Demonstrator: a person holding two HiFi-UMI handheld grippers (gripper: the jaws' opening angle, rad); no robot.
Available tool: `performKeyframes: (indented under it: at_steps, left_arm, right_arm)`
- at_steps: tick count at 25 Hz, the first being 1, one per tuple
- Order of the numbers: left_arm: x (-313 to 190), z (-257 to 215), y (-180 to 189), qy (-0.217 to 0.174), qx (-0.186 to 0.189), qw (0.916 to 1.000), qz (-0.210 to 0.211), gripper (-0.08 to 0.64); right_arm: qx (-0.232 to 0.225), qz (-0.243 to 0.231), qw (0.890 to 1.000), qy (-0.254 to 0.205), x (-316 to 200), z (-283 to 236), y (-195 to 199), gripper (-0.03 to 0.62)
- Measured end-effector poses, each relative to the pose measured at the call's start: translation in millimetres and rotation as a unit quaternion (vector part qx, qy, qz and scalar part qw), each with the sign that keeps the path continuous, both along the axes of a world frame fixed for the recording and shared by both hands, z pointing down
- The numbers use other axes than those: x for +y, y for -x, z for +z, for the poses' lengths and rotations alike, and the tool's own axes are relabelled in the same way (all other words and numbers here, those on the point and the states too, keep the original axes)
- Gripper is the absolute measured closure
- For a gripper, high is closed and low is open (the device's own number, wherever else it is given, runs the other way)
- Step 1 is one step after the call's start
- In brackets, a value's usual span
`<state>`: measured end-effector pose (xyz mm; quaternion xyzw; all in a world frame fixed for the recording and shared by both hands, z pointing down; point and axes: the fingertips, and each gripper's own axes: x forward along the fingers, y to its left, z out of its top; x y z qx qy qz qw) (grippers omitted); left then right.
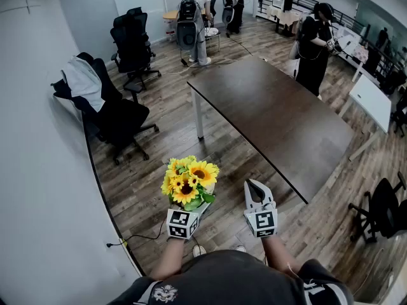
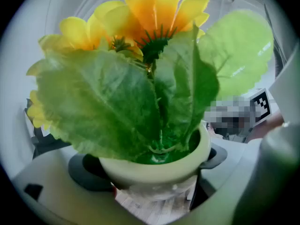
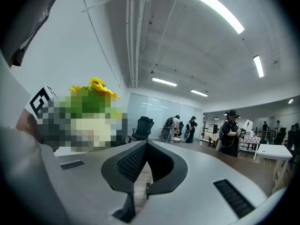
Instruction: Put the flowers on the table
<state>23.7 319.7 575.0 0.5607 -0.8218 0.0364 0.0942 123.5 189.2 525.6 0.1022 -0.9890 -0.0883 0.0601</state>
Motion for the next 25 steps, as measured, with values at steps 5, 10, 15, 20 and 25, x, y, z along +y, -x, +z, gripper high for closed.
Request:
performKeyframes:
  at_steps: [5,10,15,20,25]
  left_arm:
    - [-5,-3,-10,0.005,-0.007,1.0,0.0,0.017]
    - [-9,-3,-19,0.008,-0.008,0.9999,-0.003,0.017]
    - [-18,-6,-33,0.007,-0.011,0.9998,-0.016,0.017]
    - [-34,-12,-56,-0.005,-0.009,0.9994,-0.032,0.017]
    - [-41,-15,-73,-0.012,0.006,0.9989,-0.045,0.017]
  right_arm:
    - [0.0,0.003,1.0,0.004,-4,1,-11,0.569]
    - [0.001,0.003,1.0,0.005,-8,3,-24,0.569]
    - [-0.018,0.011,1.0,0.012,-23,-2,-44,0.569]
    - [-0.022,0.008,1.0,0.017,-45,0,-75,0.569]
    - [-0.014,0.004,1.0,0.022,-56,8,-94,0.569]
